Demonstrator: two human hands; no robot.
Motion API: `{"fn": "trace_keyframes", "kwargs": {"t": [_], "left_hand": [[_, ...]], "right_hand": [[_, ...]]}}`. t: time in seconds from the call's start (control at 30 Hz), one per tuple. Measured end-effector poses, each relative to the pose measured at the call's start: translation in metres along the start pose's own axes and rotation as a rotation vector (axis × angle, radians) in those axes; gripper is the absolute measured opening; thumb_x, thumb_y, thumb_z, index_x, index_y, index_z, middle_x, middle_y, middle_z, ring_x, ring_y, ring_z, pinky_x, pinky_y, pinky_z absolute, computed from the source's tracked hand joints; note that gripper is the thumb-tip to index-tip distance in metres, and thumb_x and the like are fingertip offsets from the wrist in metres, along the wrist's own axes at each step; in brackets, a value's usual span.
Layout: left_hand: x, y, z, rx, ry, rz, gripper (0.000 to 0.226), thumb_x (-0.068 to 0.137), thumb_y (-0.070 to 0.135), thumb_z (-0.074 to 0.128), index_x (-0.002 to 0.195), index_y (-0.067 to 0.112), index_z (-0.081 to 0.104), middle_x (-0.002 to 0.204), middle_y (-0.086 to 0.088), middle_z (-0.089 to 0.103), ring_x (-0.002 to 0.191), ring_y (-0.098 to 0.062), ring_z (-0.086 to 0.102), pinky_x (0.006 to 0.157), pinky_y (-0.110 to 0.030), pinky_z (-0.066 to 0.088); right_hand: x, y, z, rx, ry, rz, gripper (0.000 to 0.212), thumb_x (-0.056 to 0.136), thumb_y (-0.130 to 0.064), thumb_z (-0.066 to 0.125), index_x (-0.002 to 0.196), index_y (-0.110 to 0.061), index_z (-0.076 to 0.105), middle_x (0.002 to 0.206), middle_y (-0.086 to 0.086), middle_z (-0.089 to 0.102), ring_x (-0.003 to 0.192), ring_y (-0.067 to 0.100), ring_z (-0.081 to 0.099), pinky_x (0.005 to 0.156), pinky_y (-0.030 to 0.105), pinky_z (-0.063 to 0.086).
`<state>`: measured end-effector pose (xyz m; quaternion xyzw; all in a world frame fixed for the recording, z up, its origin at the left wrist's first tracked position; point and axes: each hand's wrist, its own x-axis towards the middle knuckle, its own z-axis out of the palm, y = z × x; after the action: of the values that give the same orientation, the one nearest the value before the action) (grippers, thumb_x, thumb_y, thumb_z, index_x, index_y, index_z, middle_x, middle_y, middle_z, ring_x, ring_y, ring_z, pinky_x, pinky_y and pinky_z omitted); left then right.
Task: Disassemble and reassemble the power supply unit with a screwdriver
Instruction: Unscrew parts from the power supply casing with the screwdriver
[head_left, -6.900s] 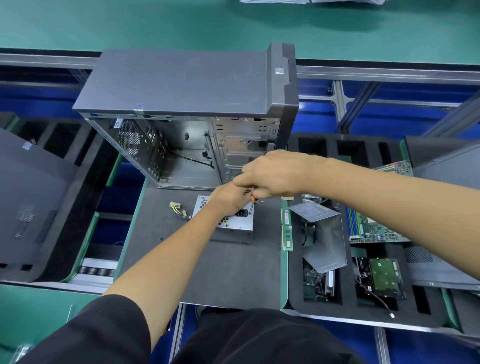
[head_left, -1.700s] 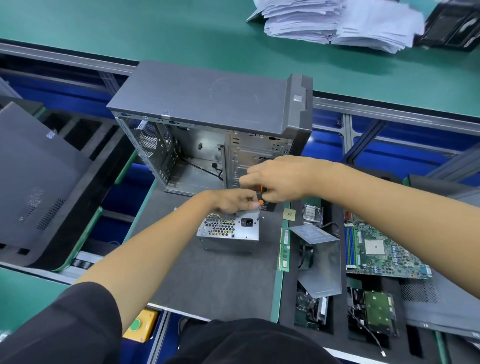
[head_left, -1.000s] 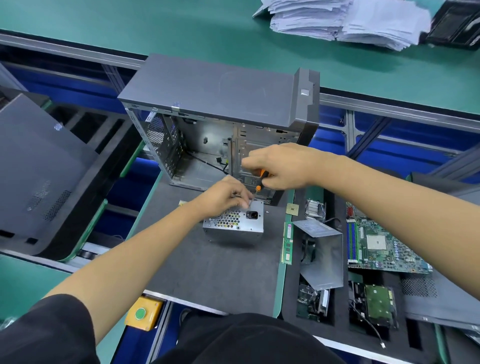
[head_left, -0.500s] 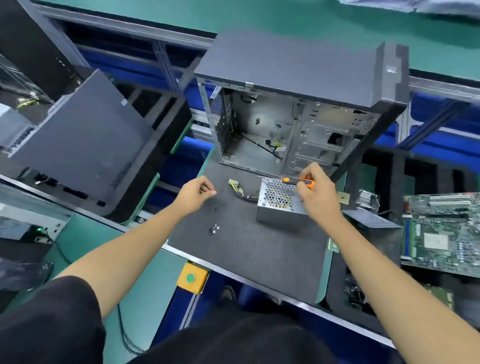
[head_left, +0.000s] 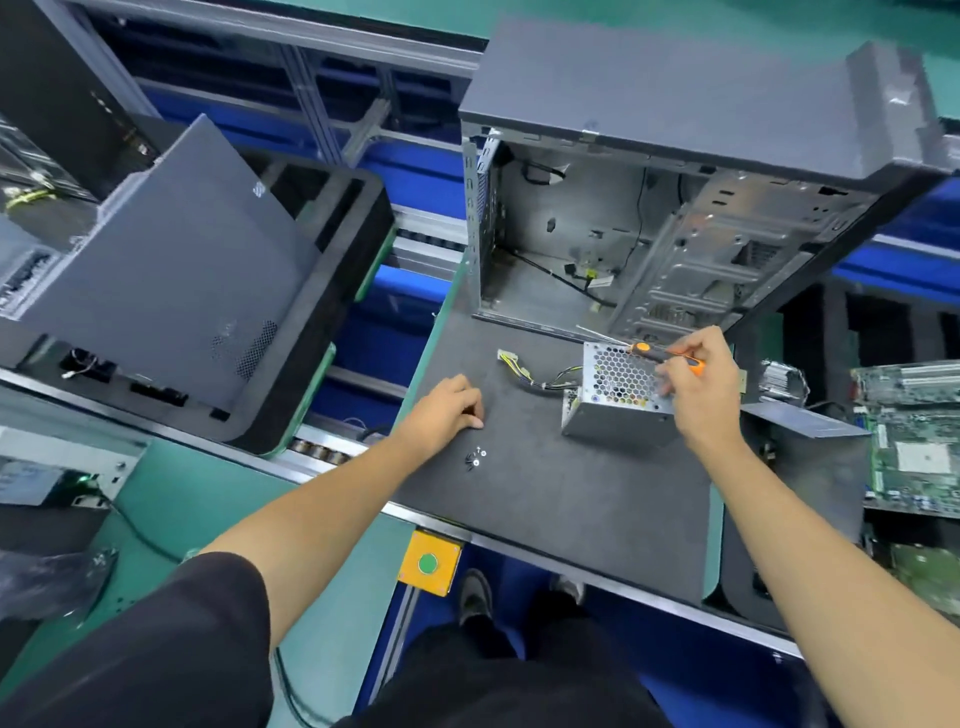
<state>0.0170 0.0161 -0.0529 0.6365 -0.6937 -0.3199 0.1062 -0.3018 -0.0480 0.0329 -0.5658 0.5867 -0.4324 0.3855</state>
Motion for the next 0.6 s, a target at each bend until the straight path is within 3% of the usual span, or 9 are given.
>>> {"fn": "trace_keyframes", "kwargs": {"t": [0.13,0.27,0.33,0.47,0.6], "left_hand": [[0.005,-0.006,0.003,0.031,-0.026,0.043,0.011,0.094,0.016,0.068,0.100,0.008,0.066,0.108,-0.007,0.057,0.105,-0.022,0.055,0.094,-0.040,0.044],[0.012,0.003,0.009,0.093,-0.064,0.034,0.031,0.088,0.032,0.075,0.106,0.011,0.063,0.107,-0.005,0.060,0.106,-0.020,0.052,0.085,-0.027,0.037],[0.014,0.005,0.013,0.055,-0.093,0.047,0.036,0.087,0.034,0.076,0.111,0.012,0.060,0.102,-0.001,0.060,0.100,-0.019,0.052,0.085,-0.029,0.038],[0.004,-0.010,0.008,-0.183,-0.111,-0.003,0.044,0.081,0.021,0.085,0.115,0.021,0.056,0.096,0.003,0.059,0.085,-0.011,0.055,0.085,-0.026,0.047],[-0.008,-0.030,-0.002,-0.307,0.002,-0.017,0.042,0.080,0.010,0.085,0.109,0.026,0.059,0.097,-0.001,0.061,0.085,-0.012,0.057,0.079,-0.017,0.047]], "right_hand": [[0.001,-0.001,0.002,-0.040,-0.010,0.013,0.020,0.085,0.008,0.044,0.092,-0.010,0.048,0.073,0.011,0.057,0.055,0.015,0.054,0.051,0.029,0.046],[0.001,-0.001,0.004,-0.056,0.005,0.019,0.020,0.085,0.010,0.045,0.094,-0.007,0.049,0.075,0.017,0.059,0.053,0.014,0.054,0.050,0.027,0.046],[0.002,0.001,0.004,-0.059,0.019,0.025,0.019,0.085,0.010,0.044,0.095,-0.005,0.050,0.076,0.015,0.060,0.052,0.010,0.055,0.050,0.023,0.047],[0.003,0.003,0.004,-0.042,0.042,0.037,0.020,0.087,0.011,0.042,0.096,-0.004,0.050,0.074,0.010,0.060,0.055,0.006,0.059,0.051,0.021,0.048],[0.003,0.007,0.004,-0.035,0.044,0.027,0.019,0.085,0.006,0.043,0.095,-0.008,0.050,0.072,0.005,0.061,0.056,0.009,0.060,0.051,0.022,0.049]]}}
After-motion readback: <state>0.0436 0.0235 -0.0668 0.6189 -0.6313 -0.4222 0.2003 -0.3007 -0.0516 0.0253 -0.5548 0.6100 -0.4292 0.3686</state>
